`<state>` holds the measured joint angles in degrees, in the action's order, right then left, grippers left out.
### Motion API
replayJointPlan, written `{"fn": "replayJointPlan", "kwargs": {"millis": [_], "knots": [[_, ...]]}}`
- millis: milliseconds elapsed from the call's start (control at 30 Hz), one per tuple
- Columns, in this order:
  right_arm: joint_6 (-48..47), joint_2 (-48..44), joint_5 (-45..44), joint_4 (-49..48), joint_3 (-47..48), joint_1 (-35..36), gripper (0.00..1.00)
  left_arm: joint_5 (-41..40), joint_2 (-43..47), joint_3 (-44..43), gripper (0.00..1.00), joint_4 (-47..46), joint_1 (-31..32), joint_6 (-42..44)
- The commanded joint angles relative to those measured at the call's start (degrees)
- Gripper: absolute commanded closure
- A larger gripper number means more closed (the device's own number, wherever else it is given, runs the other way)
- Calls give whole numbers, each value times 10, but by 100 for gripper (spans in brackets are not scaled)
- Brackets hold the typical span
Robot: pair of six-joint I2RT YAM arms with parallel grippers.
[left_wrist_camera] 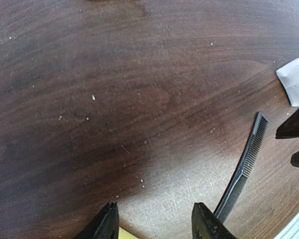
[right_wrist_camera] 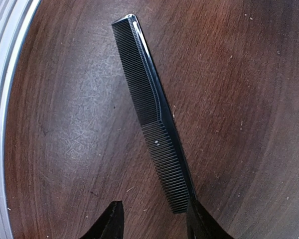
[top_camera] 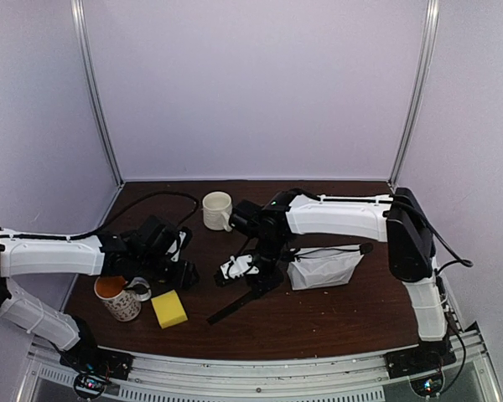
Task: Sort the hair-cutting tools
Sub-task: Adjust the comb at the center of the board.
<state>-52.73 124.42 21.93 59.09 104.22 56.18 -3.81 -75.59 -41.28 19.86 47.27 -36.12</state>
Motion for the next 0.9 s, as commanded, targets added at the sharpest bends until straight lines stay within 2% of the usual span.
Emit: {"fn": "replayJointPlan", "kwargs": {"millis": [0, 467, 600, 667, 767, 867], "knots": [[-2, 29, -21, 43, 47, 4, 56, 14, 9, 8, 47, -14, -6, -29], [31, 128, -84, 73, 122, 12, 54, 29, 21, 2, 47, -31, -23, -14], [34, 142, -86, 88, 127, 17, 58, 43, 7, 4, 46, -49, -24, -11], [33, 151, -80, 115, 133, 22, 63, 55, -2, 4, 46, -60, -24, -9], [49, 130, -80, 110, 70, 34, 73, 74, -18, 0, 46, -67, -24, -2], [92, 42, -103, -34, -93, 47, 81, 108, -43, -9, 47, -69, -24, 19]]}}
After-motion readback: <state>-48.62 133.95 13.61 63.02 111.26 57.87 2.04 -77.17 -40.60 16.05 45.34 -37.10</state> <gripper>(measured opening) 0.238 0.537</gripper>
